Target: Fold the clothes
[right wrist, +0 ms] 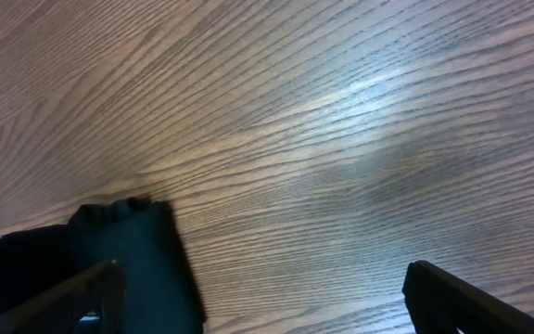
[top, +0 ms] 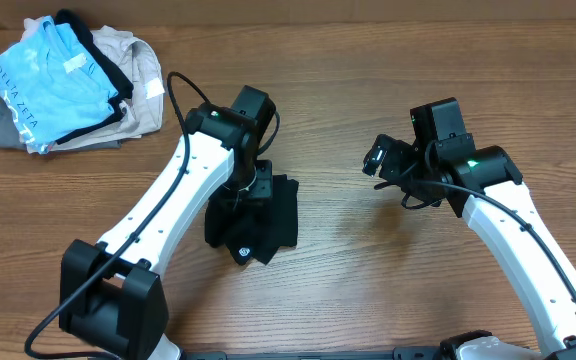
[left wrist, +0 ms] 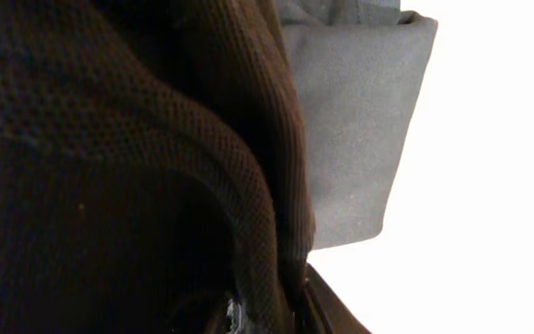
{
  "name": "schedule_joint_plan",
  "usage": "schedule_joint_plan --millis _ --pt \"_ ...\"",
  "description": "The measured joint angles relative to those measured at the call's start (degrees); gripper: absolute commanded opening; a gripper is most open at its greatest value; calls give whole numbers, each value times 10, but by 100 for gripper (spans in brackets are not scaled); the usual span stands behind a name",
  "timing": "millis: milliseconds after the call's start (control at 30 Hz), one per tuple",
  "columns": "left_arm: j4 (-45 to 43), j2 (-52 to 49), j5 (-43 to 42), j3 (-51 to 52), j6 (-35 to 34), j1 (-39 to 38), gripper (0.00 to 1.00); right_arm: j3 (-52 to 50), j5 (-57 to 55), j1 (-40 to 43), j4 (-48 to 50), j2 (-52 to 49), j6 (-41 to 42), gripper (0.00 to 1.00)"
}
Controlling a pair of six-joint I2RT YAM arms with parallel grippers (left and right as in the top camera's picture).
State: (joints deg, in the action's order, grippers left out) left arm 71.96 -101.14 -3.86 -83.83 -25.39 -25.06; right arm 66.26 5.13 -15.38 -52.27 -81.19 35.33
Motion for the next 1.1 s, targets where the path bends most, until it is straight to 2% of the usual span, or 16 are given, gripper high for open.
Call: schedule_joint_plan --millis 100,167,400,433,467,500,533,867,1100 --pt "0 -19 -7 0 0 -1 16 0 0 0 0 0 0 100" --pt "-4 -35 -14 0 0 -1 16 0 0 0 0 0 0 100" --pt "-27 -69 -28 0 0 -19 28 0 0 0 2 0 0 100" --pt "-30 -69 -29 0 0 -23 34 0 0 0 2 0 0 100" --pt "-32 -69 -30 0 1 -28 45 0 0 0 2 0 0 100" --pt "-35 -69 -32 0 1 -33 72 0 0 0 2 0 0 100" --pt "-37 -69 -34 0 0 -38 83 0 0 0 2 0 0 100" --pt "-29 -69 -41 -11 3 -52 82 0 0 0 2 0 0 100" --pt "25 -69 -54 -126 17 -52 83 -1 0 0 3 0 0 100"
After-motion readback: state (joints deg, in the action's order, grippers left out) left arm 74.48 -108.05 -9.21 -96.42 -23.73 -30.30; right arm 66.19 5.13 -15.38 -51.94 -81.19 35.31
